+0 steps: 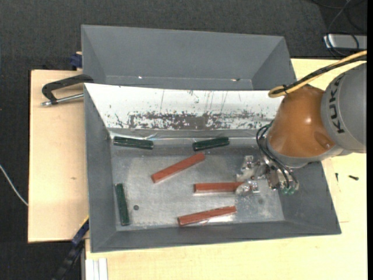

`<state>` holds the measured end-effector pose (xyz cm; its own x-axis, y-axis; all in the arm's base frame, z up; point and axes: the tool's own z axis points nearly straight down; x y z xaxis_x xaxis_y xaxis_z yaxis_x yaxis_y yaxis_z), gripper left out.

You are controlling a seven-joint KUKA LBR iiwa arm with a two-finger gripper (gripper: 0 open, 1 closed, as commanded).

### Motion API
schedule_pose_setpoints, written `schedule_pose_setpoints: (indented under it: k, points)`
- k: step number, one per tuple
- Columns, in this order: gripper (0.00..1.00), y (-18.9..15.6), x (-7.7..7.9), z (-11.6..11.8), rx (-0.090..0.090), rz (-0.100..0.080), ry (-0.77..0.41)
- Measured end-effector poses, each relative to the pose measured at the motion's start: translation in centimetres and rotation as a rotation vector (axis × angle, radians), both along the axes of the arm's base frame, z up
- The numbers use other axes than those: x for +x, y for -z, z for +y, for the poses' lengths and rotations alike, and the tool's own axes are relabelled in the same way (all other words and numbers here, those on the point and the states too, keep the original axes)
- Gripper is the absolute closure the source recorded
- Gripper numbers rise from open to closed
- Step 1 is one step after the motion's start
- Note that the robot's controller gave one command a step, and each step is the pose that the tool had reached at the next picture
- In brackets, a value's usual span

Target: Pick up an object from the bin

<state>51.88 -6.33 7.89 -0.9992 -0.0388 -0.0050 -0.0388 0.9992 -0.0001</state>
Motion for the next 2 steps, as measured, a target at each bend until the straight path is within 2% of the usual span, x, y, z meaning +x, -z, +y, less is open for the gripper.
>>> schedule_pose_setpoints:
  k: [1,2]
  points:
    - [1.0,0.0,0.0,0.0,0.0,0.0,0.0]
    - [1.0,-15.1,1.5,2.7,0.0,-0.003,-0.065]
